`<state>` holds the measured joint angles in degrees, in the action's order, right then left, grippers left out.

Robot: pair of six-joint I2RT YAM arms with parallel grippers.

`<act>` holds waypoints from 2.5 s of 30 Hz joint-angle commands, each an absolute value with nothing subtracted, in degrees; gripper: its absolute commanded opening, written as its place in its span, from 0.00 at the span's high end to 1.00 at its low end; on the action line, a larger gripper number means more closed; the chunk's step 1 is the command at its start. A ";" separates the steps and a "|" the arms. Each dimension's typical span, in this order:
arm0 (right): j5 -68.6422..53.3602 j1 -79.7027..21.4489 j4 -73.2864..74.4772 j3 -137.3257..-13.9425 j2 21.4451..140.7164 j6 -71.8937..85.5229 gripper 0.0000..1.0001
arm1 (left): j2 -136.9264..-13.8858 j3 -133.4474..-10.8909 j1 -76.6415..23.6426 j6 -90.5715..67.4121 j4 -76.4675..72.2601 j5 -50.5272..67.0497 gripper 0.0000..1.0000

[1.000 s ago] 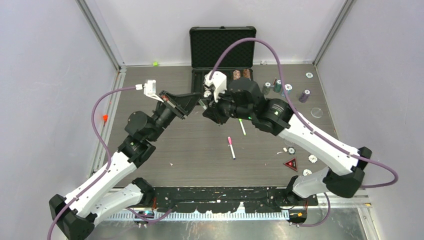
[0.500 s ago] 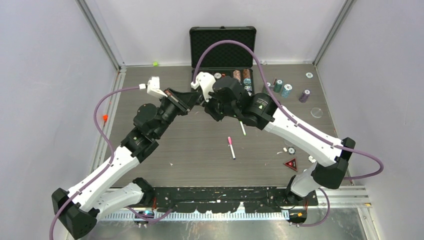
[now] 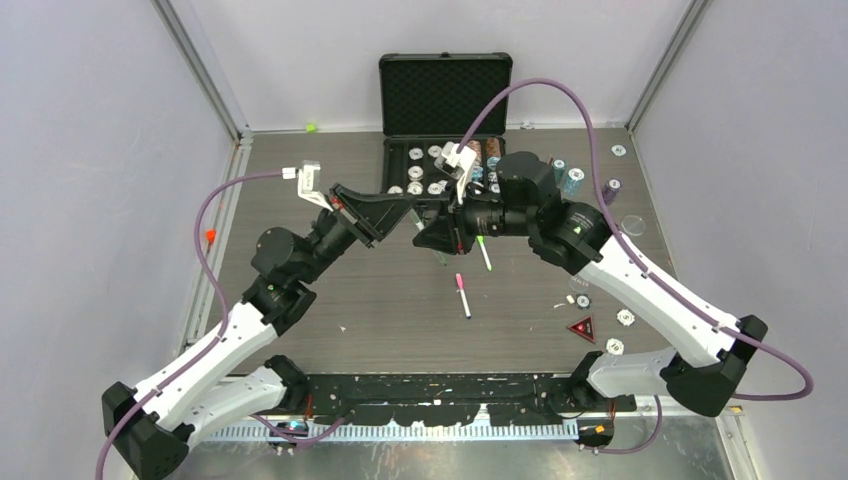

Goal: Insert the pens into the pen caps

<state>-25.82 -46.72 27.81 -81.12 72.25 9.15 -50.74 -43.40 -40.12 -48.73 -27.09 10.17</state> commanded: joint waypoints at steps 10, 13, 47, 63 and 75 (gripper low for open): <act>-28.38 -45.79 2.58 -76.35 63.01 13.67 1.00 | -48.48 -41.26 -43.68 -43.69 -18.31 23.83 0.85; -27.70 -45.77 3.28 -73.12 60.98 13.71 1.00 | -46.09 -42.56 -43.68 -41.22 -16.51 21.62 0.65; -47.00 -45.88 4.47 -66.57 59.08 19.19 1.00 | -46.87 -52.79 -43.68 -41.95 -25.03 23.84 0.37; -45.06 -45.97 8.72 -68.04 59.75 16.37 1.00 | -48.27 -52.32 -43.68 -41.63 -23.23 23.46 1.00; -7.53 -45.96 12.08 -75.29 61.71 11.01 1.00 | -51.85 -50.47 -43.68 -44.84 -8.23 11.80 1.00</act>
<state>-28.58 -46.85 16.05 -68.53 60.71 13.85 -49.52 -49.87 -43.59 -43.35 -19.11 16.08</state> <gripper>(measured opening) 0.177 0.067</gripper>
